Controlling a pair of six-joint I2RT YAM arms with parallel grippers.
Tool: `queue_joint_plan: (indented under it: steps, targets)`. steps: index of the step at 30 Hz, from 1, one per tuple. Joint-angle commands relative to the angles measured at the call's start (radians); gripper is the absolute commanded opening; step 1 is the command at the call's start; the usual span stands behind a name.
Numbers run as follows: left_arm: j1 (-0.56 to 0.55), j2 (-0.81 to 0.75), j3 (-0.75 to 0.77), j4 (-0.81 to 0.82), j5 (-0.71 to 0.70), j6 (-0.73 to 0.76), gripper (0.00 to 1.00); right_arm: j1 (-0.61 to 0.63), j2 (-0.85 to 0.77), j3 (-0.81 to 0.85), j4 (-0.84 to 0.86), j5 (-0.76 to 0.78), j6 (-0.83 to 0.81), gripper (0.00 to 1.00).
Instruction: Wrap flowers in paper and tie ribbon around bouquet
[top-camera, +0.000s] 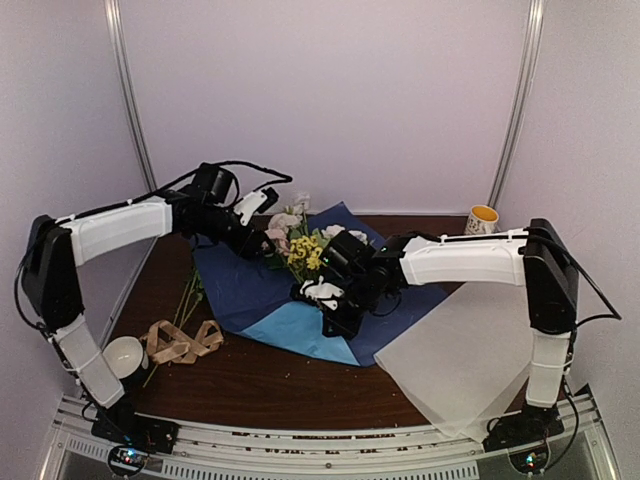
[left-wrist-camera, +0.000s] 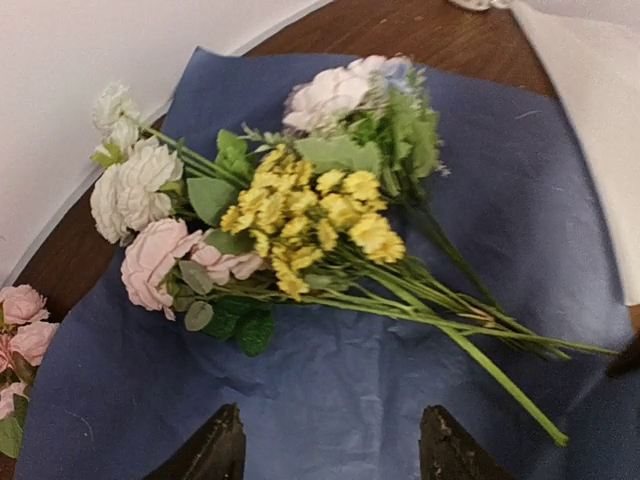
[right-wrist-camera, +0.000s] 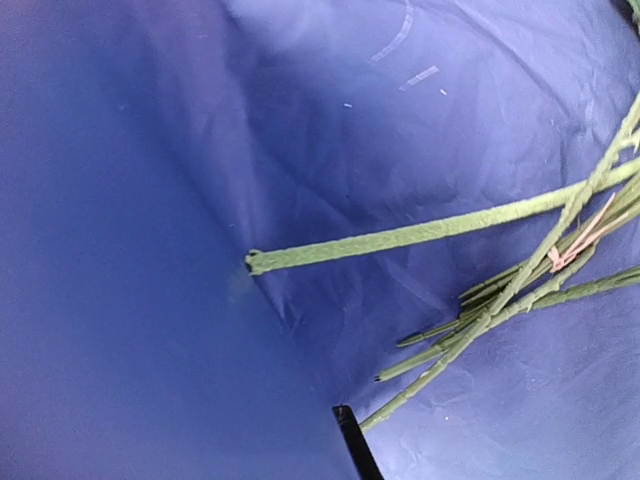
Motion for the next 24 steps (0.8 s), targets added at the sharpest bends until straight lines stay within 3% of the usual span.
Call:
queue_joint_plan:
  steps: [1, 5, 9, 13, 16, 20, 24]
  targets:
    - [0.001, -0.156, -0.194, 0.035, 0.259, 0.022, 0.62, -0.047, 0.038, 0.030, 0.013, -0.138, 0.063, 0.00]
    - [-0.043, -0.320, -0.345, 0.042, 0.381, 0.046, 0.63, -0.083, 0.060, 0.035, 0.014, -0.186, 0.082, 0.00]
    - [-0.101, -0.402, -0.441, 0.051, 0.413, 0.094, 0.72, -0.099, 0.073, 0.042, 0.019, -0.228, 0.090, 0.00]
    - [-0.111, -0.338, -0.469, 0.050, 0.280, 0.105, 0.76, -0.101, 0.077, 0.046, 0.028, -0.254, 0.093, 0.00]
    - [-0.110, -0.219, -0.401, -0.008, 0.168, 0.082, 0.76, -0.102, 0.081, 0.045, 0.030, -0.264, 0.094, 0.00]
    - [-0.107, -0.118, -0.353, -0.034, 0.169, 0.052, 0.76, -0.106, 0.078, 0.040, 0.028, -0.264, 0.093, 0.00]
    - [-0.106, -0.113, -0.374, -0.009, 0.187, 0.026, 0.76, -0.114, 0.067, 0.030, 0.034, -0.265, 0.093, 0.00]
